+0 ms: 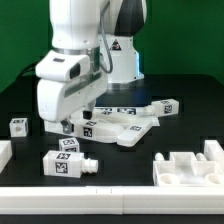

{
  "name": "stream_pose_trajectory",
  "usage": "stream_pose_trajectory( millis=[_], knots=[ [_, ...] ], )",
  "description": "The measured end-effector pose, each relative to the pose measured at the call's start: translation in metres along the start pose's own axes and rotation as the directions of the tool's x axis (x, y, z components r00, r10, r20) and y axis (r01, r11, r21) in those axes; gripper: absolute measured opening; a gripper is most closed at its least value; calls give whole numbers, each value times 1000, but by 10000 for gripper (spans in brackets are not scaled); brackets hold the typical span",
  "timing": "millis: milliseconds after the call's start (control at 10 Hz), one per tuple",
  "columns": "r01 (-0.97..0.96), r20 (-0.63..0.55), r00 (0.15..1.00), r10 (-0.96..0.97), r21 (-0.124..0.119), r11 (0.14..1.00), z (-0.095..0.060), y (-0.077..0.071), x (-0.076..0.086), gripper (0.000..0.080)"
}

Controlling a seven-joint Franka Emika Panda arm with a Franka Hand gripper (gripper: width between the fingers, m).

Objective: Assemble chair

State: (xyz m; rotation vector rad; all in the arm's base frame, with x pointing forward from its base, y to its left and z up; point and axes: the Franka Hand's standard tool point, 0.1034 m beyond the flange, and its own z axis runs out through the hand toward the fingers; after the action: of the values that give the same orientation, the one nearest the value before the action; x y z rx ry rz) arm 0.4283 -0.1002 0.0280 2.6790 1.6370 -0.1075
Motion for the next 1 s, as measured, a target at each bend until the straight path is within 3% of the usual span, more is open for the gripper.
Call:
stream_pose_trajectory(
  millis=[300,400,800,1000],
  knots=[
    [-28,21,999,28,0,1000,-42,40,15,648],
    [-40,25,999,40,2,999,-46,47,20,648],
    [-30,25,999,30,6,1000,-43,43,23,649],
    [-47,18,999,47,0,999,-51,7,68,649]
  ],
)
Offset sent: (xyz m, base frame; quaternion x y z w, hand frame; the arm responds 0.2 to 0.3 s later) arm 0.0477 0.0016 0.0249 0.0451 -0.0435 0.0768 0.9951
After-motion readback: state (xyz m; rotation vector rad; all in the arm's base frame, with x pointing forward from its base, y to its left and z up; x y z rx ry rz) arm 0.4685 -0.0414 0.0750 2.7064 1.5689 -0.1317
